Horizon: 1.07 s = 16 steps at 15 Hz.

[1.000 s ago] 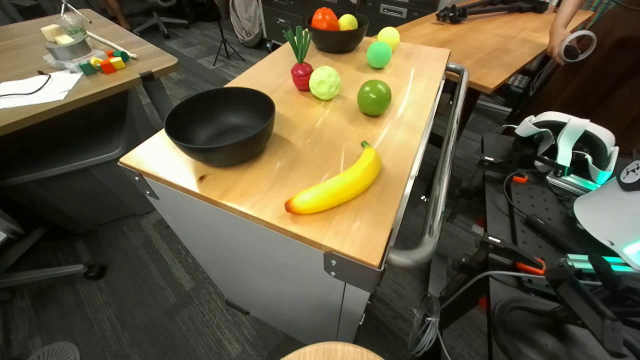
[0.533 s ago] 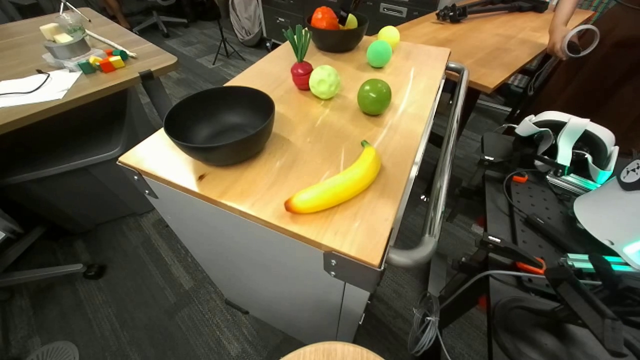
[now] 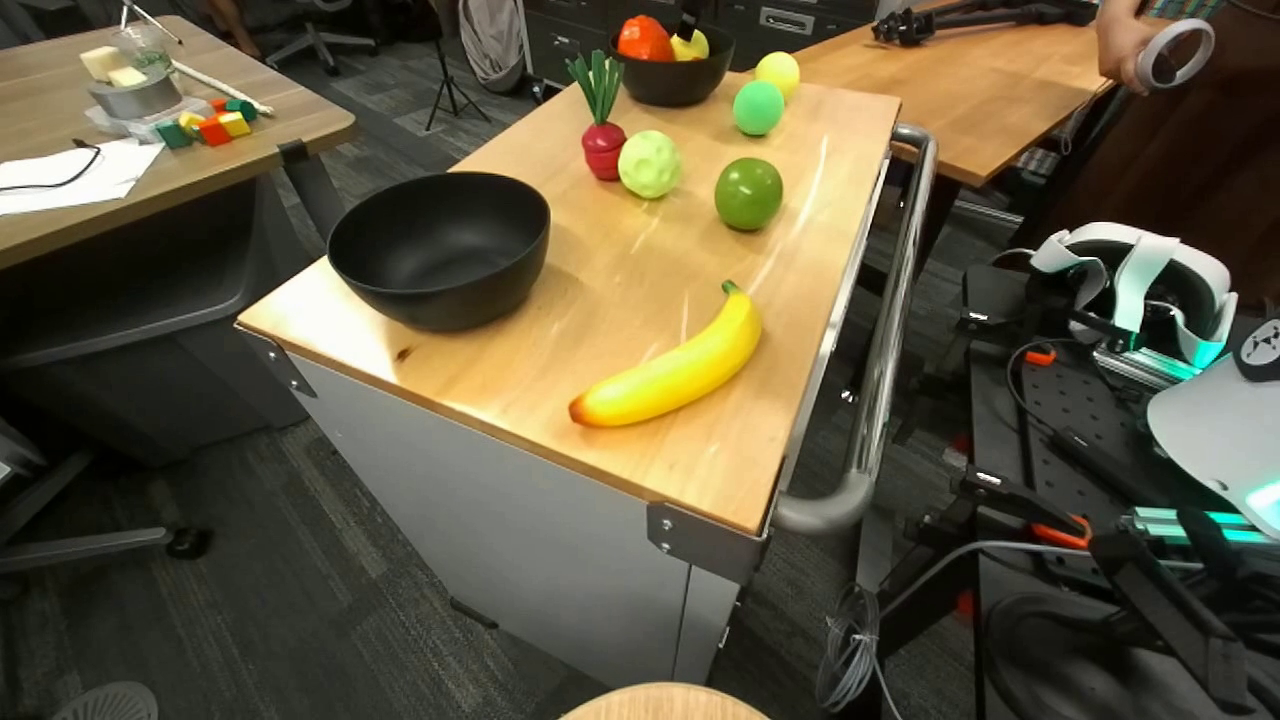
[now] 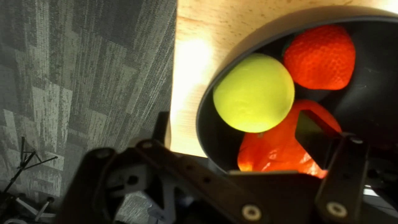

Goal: Take the fruits and vegetables out of the bowls and put them on the table

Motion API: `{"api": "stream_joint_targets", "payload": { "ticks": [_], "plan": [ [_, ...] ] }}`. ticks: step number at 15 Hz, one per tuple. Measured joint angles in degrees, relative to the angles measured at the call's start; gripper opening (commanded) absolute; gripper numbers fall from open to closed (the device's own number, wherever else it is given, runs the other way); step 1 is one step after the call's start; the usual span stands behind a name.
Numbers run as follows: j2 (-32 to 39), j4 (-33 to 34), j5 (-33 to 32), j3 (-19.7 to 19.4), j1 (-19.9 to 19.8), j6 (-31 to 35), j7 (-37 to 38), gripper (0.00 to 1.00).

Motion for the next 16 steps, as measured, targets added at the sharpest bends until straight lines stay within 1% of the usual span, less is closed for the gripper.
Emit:
{"api": "stream_joint_targets", "payload": {
  "ticks": [4,6,12,16],
  "plan": [
    [-0.74,0.00,-3.36,-0.73,0.45,0.29,0.00,1.00],
    [-0.73,-0.11,-3.38,-0.15,0.62,0.29,-0.12,1.00],
    [-0.17,-0.32,-3.08,3.40,1.00,0.39,-0.62,1.00],
    [0.56,-0.34,-3.49,3.04,1.62,0.77,-0.62,1.00]
  ]
}}
